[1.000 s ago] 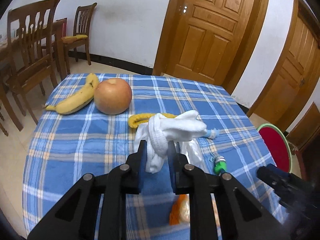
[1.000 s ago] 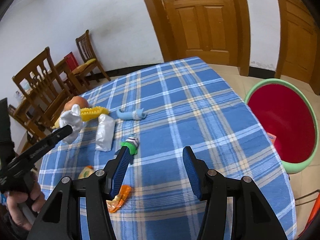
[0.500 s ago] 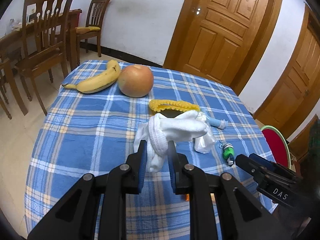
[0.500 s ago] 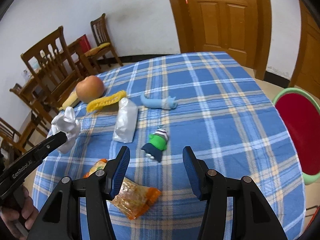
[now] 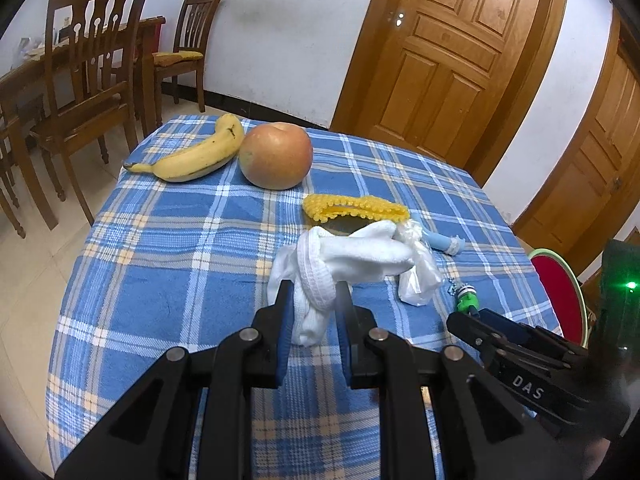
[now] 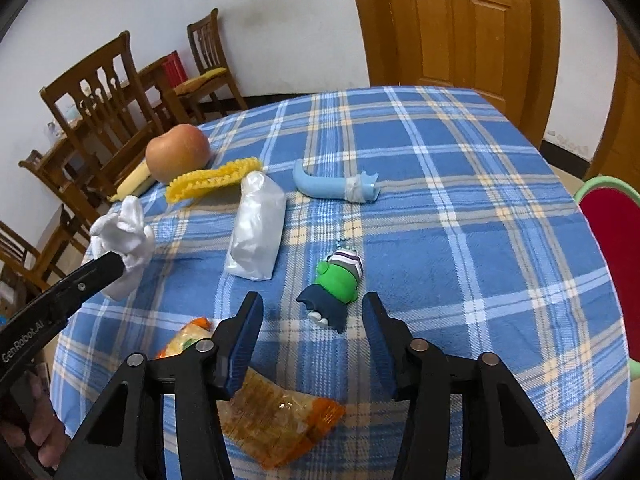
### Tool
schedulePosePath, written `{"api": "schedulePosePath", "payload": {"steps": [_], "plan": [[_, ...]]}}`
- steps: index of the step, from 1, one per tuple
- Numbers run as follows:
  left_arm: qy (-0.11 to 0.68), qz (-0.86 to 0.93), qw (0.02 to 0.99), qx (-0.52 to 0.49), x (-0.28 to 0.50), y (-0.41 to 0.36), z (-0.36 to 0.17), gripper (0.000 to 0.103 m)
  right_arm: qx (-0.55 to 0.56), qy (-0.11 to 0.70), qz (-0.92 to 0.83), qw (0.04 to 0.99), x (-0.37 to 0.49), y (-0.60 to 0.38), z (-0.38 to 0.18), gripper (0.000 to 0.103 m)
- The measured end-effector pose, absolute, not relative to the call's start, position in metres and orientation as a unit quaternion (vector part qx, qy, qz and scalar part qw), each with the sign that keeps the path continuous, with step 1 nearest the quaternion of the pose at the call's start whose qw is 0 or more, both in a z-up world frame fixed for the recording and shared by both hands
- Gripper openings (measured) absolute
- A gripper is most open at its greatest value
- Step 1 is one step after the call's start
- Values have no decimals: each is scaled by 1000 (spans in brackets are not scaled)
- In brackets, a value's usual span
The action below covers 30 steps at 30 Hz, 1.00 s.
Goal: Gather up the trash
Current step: 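Grasp the green toy figure with the right gripper, then carry the sock and green toy in both grippers over the bucket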
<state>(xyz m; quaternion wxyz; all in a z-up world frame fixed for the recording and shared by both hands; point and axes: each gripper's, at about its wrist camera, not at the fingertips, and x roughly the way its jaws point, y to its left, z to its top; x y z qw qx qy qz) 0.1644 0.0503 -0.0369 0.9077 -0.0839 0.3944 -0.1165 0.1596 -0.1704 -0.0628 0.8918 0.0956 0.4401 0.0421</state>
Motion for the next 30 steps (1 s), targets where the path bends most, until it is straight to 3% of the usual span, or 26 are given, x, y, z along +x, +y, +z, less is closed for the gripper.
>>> {"api": "schedulePosePath", "payload": {"steps": [6, 10, 18, 30], "plan": [[396, -117, 907, -84, 164, 48, -38, 19, 101, 436, 35, 894, 162, -173, -65, 46], [394, -119, 907, -83, 160, 46, -36, 19, 98, 436, 32, 894, 162, -175, -66, 29], [387, -120, 910, -82, 152, 41, -28, 19, 114, 425, 44, 897, 149, -184, -59, 18], [380, -137, 912, -74, 138, 19, -14, 19, 138, 389, 32, 910, 111, -216, -35, 17]]}}
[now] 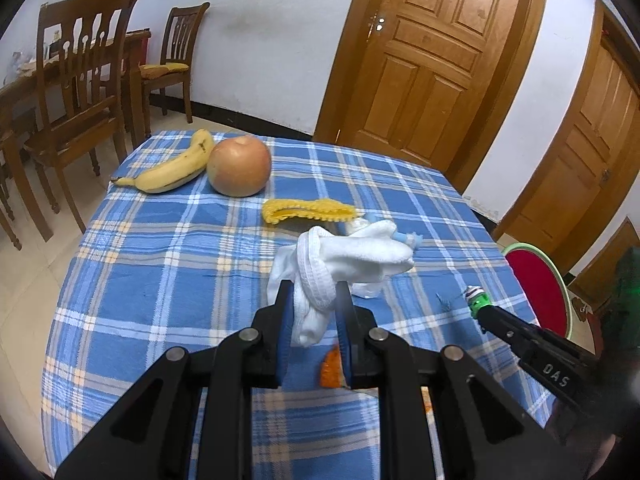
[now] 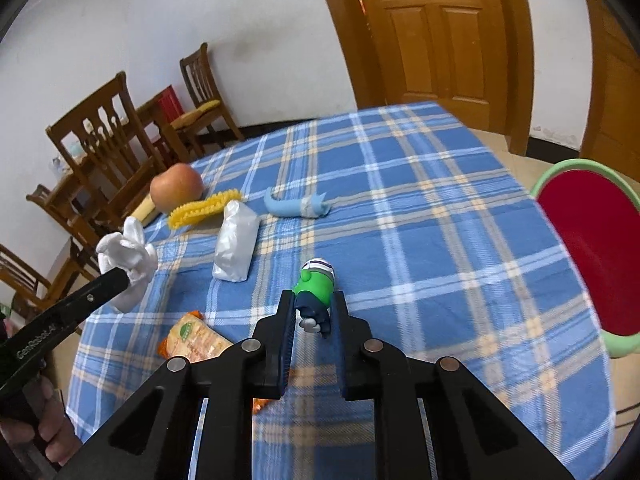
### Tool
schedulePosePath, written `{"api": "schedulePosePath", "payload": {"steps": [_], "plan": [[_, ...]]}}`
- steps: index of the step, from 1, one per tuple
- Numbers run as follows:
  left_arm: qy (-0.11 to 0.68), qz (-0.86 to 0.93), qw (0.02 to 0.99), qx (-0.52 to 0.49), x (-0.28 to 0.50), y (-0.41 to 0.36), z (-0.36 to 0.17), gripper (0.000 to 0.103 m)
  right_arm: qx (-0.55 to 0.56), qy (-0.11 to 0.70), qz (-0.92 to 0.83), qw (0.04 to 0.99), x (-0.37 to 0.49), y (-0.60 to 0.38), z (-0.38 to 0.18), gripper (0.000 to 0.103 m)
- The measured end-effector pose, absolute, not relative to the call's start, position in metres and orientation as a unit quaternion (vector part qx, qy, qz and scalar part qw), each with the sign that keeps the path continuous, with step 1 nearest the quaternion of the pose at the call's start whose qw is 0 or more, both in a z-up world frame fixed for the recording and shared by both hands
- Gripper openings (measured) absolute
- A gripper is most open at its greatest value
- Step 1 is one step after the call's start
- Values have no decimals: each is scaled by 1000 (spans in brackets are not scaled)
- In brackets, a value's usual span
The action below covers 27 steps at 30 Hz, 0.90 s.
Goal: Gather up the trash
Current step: 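Carry the sock and green toy in both grippers over the bucket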
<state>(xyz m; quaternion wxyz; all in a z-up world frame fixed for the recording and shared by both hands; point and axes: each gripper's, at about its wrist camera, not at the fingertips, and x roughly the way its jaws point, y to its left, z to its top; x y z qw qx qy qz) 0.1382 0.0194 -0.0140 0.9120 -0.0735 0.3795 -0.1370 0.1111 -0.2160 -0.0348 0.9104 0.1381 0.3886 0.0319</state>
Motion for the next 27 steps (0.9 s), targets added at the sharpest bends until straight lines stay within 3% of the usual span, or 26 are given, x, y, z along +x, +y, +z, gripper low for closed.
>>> {"api": "schedulePosePath", "payload": {"steps": [27], "plan": [[371, -225, 901, -22, 126, -90, 17, 19, 191, 307, -41, 931, 45, -324, 5, 17]]}}
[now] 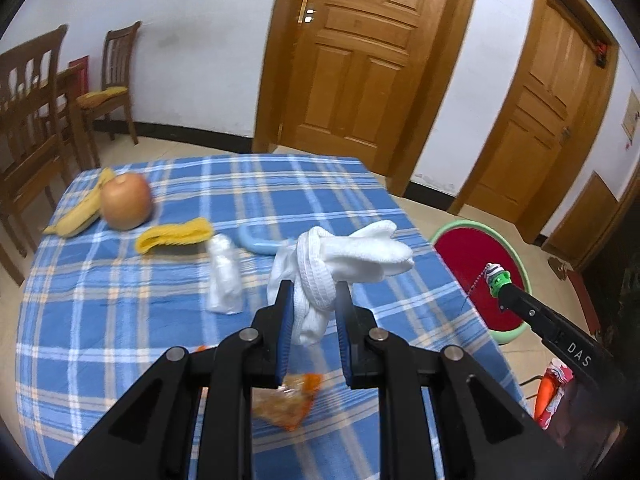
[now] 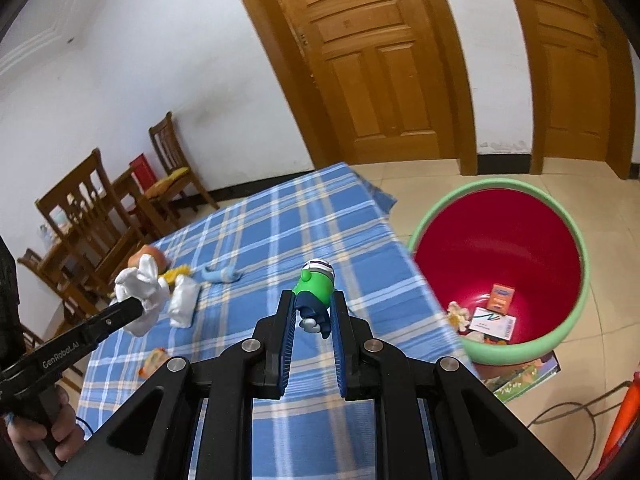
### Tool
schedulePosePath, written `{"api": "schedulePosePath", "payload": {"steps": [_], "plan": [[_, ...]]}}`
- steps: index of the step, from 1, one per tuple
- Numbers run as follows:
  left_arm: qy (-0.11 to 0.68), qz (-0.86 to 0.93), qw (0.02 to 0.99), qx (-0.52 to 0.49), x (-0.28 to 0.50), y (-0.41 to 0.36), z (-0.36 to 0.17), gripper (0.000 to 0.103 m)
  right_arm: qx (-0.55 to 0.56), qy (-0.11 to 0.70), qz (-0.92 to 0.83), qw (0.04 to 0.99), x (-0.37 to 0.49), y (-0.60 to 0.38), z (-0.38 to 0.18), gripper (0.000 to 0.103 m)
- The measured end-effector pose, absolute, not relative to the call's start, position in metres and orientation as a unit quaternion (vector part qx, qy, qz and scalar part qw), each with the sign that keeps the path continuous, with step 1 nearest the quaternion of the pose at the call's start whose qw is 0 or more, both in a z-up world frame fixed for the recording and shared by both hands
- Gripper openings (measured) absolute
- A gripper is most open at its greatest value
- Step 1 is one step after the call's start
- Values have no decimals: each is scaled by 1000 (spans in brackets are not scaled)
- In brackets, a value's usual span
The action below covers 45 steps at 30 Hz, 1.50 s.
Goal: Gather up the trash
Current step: 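Carry the sock and green toy in both grippers over the bucket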
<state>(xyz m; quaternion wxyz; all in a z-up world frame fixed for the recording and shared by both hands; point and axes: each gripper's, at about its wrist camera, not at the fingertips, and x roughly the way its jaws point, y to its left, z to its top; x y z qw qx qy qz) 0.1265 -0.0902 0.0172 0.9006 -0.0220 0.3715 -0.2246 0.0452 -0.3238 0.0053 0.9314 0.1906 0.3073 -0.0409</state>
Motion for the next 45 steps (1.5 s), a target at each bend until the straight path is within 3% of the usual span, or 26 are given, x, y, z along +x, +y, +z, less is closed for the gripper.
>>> {"api": "schedulePosePath", "payload": {"steps": [25, 45], "plan": [[379, -340, 860, 32, 125, -242, 7, 19, 253, 291, -130, 914, 15, -420, -15, 17], [404, -358, 839, 64, 140, -310, -26, 19, 285, 299, -167, 895, 8, -462, -34, 20]]}}
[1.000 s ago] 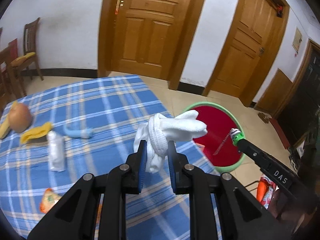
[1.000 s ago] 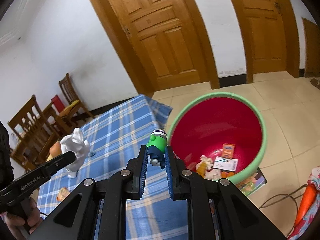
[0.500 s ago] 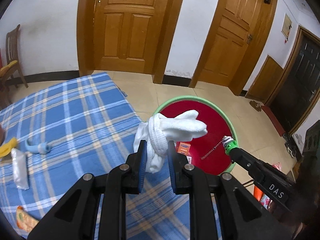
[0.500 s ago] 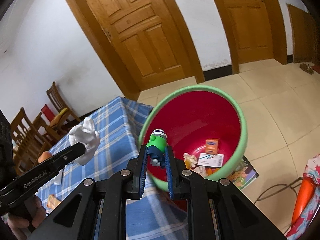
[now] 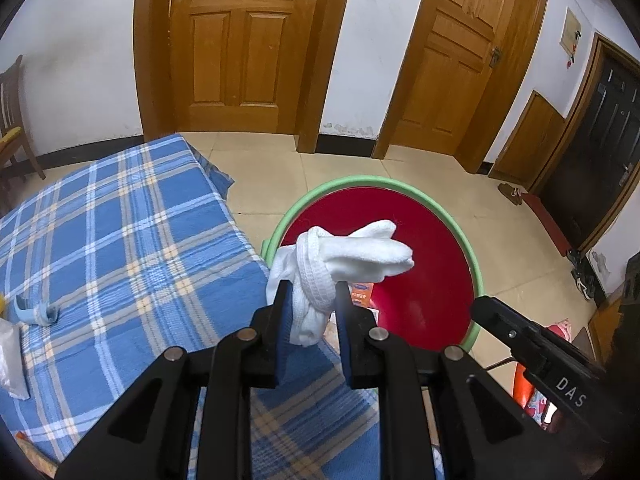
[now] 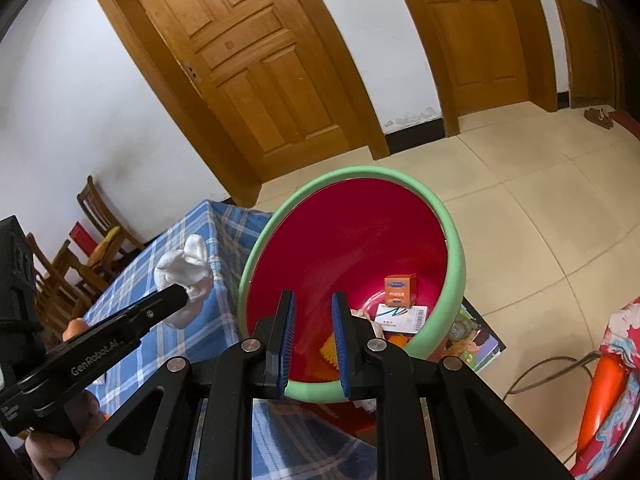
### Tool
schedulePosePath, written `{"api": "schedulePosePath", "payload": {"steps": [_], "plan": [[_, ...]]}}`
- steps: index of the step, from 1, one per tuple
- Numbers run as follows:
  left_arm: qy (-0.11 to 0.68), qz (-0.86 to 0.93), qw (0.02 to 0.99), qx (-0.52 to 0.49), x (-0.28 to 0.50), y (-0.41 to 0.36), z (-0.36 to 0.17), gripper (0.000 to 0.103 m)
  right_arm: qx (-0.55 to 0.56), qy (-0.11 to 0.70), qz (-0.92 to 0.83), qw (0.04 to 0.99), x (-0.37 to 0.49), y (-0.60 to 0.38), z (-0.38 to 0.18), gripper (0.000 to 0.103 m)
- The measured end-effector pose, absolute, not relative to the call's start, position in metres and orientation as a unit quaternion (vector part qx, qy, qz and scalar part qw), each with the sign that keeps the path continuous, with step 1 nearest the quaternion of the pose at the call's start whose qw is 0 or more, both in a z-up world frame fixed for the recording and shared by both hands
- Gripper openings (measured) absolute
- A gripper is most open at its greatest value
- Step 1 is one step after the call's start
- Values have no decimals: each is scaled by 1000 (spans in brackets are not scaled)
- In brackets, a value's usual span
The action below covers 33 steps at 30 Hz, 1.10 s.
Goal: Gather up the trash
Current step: 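Carry the sock and green toy in both grippers over the bucket, then open both grippers to drop the sock and toy into the bucket, then move both open grippers back toward the snack bag on the table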
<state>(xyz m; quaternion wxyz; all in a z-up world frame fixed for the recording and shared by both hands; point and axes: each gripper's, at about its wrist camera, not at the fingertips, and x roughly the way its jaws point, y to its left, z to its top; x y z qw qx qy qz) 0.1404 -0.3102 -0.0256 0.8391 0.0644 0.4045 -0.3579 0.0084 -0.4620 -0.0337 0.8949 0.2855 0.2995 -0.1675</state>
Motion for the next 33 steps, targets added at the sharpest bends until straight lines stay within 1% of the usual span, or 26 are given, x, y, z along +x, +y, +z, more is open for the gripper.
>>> {"api": "schedulePosePath", "payload": {"steps": [2, 4, 6, 8, 13, 15, 17, 21, 27, 31, 33], "plan": [[407, -358, 837, 67, 142, -313, -28, 19, 287, 299, -169, 894, 8, -463, -35, 20], [412, -363, 833, 69, 143, -317, -29, 24, 289, 300, -170, 893, 8, -464, -35, 20], [412, -364, 832, 71, 142, -319, -30, 36, 290, 300, -171, 892, 8, -465, -36, 20], [410, -364, 834, 71, 143, -318, -29, 43, 291, 300, -172, 892, 8, -465, -36, 20], [402, -363, 837, 72, 140, -314, -24, 43, 293, 301, -172, 891, 8, -464, -34, 22], [402, -362, 839, 68, 139, -310, -22, 44, 293, 301, -170, 891, 8, -463, -34, 24], [400, -360, 840, 62, 136, -304, -18, 44, 293, 301, -169, 892, 7, -462, -33, 29], [398, -350, 846, 52, 131, -288, -10, 46, 292, 299, -163, 894, 6, -456, -29, 32], [394, -325, 859, 37, 123, -258, 1, 46, 282, 294, -146, 902, 3, -441, -18, 40], [396, -296, 869, 29, 118, -233, 5, 46, 275, 291, -133, 907, 0, -429, -12, 48], [396, -285, 873, 24, 116, -220, 7, 46, 275, 289, -123, 909, -1, -423, -10, 49]]}}
